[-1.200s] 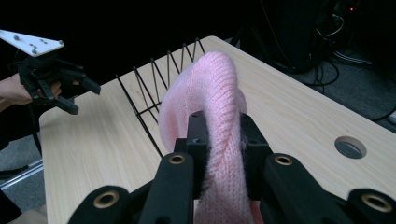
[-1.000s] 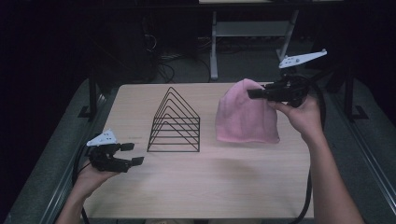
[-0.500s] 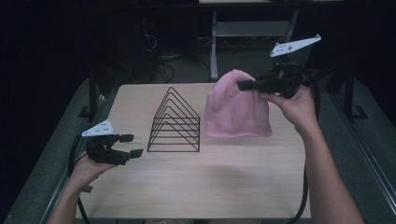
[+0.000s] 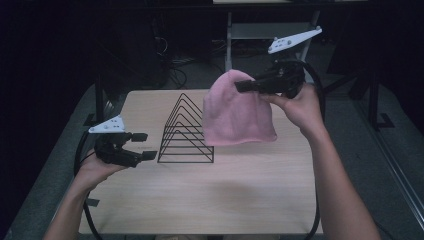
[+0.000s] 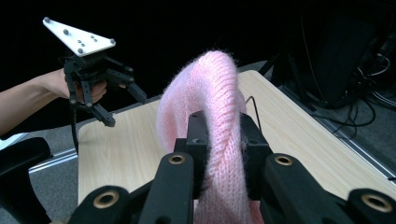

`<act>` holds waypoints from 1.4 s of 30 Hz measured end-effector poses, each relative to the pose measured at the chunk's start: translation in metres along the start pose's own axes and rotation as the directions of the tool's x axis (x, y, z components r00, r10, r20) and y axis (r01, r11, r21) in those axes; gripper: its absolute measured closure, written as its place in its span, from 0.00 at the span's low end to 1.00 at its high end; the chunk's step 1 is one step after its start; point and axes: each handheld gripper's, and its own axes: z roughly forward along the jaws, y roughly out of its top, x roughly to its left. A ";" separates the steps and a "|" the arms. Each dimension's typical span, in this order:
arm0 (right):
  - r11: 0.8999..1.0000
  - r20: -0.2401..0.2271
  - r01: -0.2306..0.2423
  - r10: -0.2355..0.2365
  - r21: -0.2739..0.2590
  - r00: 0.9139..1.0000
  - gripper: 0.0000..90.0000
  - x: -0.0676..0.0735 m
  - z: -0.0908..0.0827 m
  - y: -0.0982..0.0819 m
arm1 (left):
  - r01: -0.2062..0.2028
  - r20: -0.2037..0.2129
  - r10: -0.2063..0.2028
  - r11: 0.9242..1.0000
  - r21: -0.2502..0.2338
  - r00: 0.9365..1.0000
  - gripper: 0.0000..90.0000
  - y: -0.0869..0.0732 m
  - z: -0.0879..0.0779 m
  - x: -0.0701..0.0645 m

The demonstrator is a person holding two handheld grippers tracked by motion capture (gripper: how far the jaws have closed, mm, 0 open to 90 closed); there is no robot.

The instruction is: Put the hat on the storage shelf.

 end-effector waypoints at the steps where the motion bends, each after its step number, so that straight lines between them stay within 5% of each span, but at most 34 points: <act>1: 1.000 -0.003 0.005 -0.005 -0.002 1.000 0.87 0.001 0.002 0.002 | -0.004 0.001 0.004 1.000 0.002 1.000 0.25 0.002 0.000 0.000; 19: 0.999 -0.066 0.047 -0.048 -0.021 0.997 0.87 0.014 0.030 0.030 | -0.083 0.059 0.081 0.996 0.033 0.995 0.25 0.046 0.002 -0.002; 35: 0.995 -0.108 0.092 -0.094 -0.024 0.990 0.87 0.030 0.065 0.057 | -0.058 0.123 0.055 0.998 0.016 0.991 0.26 0.057 0.007 0.002; 42: 0.995 -0.126 0.101 -0.103 -0.028 0.987 0.87 0.032 0.077 0.066 | -0.025 0.133 0.023 1.000 0.016 0.991 0.41 0.058 0.007 0.013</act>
